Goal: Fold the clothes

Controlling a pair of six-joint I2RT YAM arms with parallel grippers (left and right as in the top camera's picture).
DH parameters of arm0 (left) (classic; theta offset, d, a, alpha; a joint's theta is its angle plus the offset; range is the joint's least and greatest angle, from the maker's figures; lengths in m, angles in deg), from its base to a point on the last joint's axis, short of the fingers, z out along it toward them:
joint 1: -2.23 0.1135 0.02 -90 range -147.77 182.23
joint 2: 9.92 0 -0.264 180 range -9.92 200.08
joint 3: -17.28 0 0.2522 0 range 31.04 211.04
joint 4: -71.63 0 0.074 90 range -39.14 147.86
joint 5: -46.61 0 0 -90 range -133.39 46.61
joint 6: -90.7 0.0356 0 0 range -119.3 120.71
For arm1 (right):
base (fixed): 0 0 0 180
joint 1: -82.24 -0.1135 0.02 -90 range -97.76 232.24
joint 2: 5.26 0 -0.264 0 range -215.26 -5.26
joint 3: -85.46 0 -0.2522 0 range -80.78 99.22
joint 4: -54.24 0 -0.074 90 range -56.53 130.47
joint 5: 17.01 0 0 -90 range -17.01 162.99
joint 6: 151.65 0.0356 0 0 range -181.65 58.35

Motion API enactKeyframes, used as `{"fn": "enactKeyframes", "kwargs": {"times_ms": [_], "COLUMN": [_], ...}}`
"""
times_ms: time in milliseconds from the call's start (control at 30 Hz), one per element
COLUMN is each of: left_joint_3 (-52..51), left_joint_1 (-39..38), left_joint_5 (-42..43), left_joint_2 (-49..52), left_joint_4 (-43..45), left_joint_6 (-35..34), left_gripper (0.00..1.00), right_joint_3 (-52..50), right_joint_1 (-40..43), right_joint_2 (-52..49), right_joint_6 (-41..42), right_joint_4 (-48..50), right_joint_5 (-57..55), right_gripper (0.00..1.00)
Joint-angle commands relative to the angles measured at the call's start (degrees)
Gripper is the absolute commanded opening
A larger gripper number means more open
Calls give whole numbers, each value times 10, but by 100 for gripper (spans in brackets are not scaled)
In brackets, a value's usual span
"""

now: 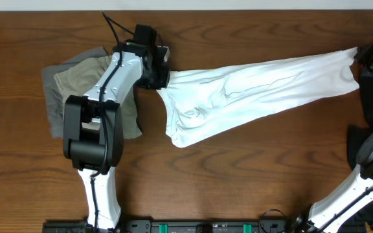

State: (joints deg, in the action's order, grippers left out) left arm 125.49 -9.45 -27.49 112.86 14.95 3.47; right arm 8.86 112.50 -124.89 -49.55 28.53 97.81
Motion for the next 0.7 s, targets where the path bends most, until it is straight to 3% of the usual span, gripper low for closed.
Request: {"fn": "enactKeyframes", "kwargs": {"times_ms": [0,500,600,667], "left_joint_3": [0,0,0,0], "left_joint_1": [2,2,2,2], "left_joint_5": [-9,-9,-9,-9], "left_joint_2": [-21,-21,-21,-21], "left_joint_4": [2,2,2,2], "left_joint_6": [-5,-5,-5,-5], "left_gripper": [6,6,6,6], "right_joint_3": [5,4,3,3], "right_joint_1": [1,1,0,0], "right_joint_2": [-10,-18,-18,-18], "right_joint_6": [-55,-95,-94,-94], "right_joint_4": [-13,-93,-87,-53], "right_joint_5": [-25,-120,-90,-12], "right_gripper": [2,2,1,1]}}
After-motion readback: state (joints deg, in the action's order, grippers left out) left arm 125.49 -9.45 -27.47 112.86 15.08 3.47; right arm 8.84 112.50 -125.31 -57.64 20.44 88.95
